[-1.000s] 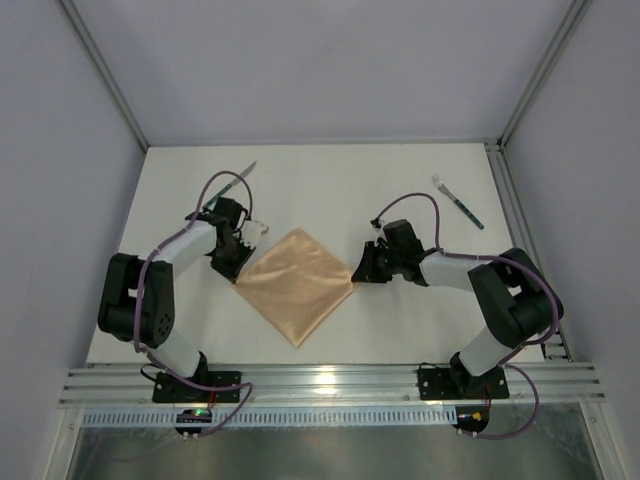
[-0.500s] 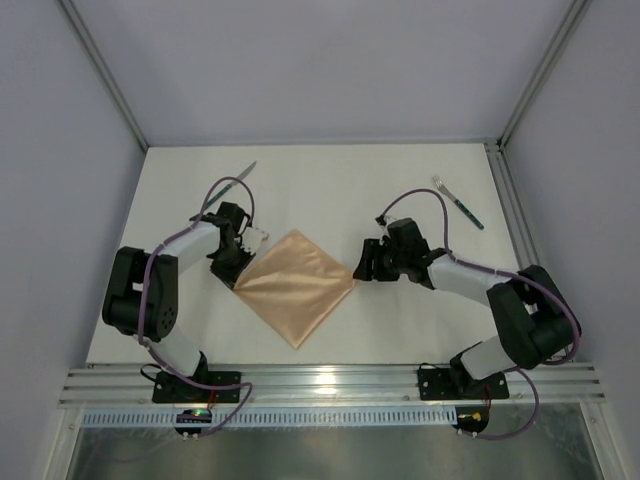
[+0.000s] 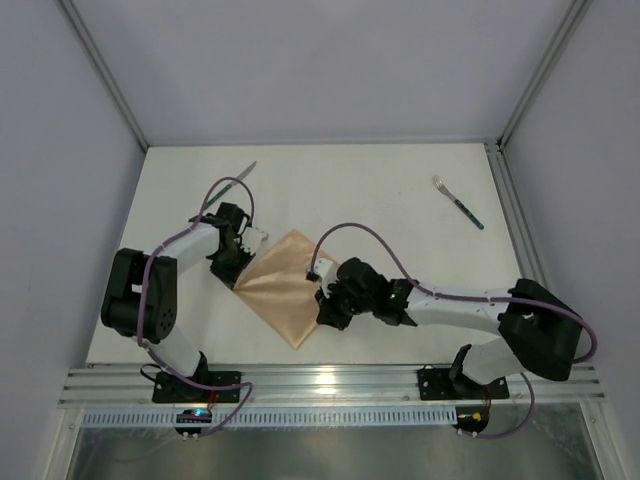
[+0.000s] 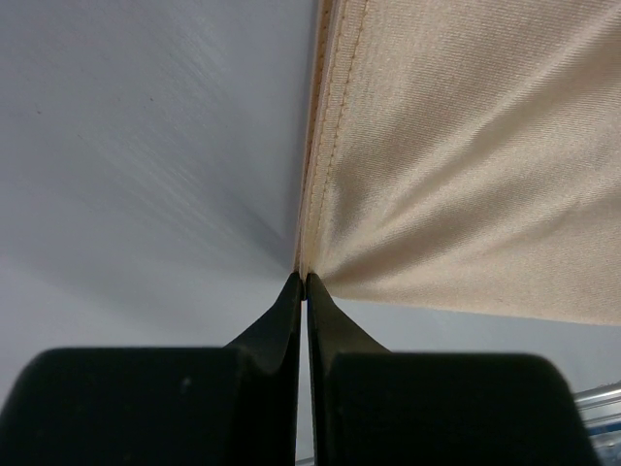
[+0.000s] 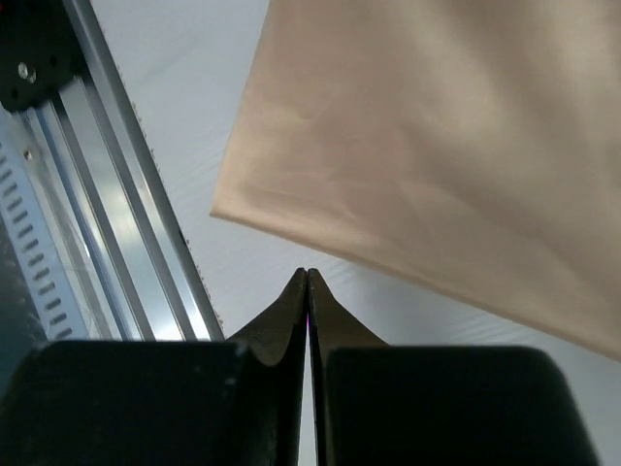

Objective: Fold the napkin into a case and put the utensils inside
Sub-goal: Smooth out the square-folded napkin at the center of the board.

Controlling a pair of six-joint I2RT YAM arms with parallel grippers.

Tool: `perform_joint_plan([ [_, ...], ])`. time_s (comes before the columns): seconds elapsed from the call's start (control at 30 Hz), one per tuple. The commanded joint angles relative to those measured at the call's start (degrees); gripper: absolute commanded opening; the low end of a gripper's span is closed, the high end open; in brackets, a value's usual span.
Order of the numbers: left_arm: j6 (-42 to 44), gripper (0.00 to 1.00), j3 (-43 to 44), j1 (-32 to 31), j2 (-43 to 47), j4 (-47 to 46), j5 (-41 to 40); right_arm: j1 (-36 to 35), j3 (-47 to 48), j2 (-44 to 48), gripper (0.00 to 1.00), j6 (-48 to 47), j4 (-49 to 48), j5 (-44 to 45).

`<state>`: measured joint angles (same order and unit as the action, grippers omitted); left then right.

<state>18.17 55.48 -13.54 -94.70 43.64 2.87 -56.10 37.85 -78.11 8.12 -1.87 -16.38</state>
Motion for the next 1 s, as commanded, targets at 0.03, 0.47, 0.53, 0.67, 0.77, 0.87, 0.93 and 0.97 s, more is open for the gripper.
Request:
perform_joint_plan([
  [0.03,0.3,0.00,-2.1,0.1,-0.2,-4.2,-0.9,-5.0,6.3,-7.8,0.04,-7.7,-0.2,-2.7],
  [0.47,0.5,0.01,-2.1,0.1,0.0,-4.6,0.6,-13.2,17.0,-18.4,0.04,-11.6,4.6,4.2],
  [0.53,0.5,0.01,-2.0,0.1,0.0,-4.6,0.6,-13.2,18.8,-21.0,0.04,-11.6,7.0,5.0],
  [0.67,0.5,0.01,-2.2,0.1,0.6,-4.4,0.6,-13.8,17.7,-22.6,0.04,-11.4,12.1,7.0],
  [0.77,0.5,0.01,-2.6,0.1,0.7,-4.9,0.4,-13.8,14.4,-20.3,0.04,-11.5,11.6,7.4],
  [0.87,0.3,0.01,-2.5,0.1,0.6,-5.1,0.6,-13.8,16.1,-22.4,0.04,-12.2,13.7,7.4],
  [0.93,0.0,0.01,-2.4,0.1,0.4,-5.2,0.2,-13.8,16.4,-22.4,0.04,-12.0,15.0,7.8],
  [0.97,0.1,0.01,-2.7,0.1,0.6,-5.3,0.0,-13.8,16.1,-22.2,0.04,-12.0,15.6,7.8],
])
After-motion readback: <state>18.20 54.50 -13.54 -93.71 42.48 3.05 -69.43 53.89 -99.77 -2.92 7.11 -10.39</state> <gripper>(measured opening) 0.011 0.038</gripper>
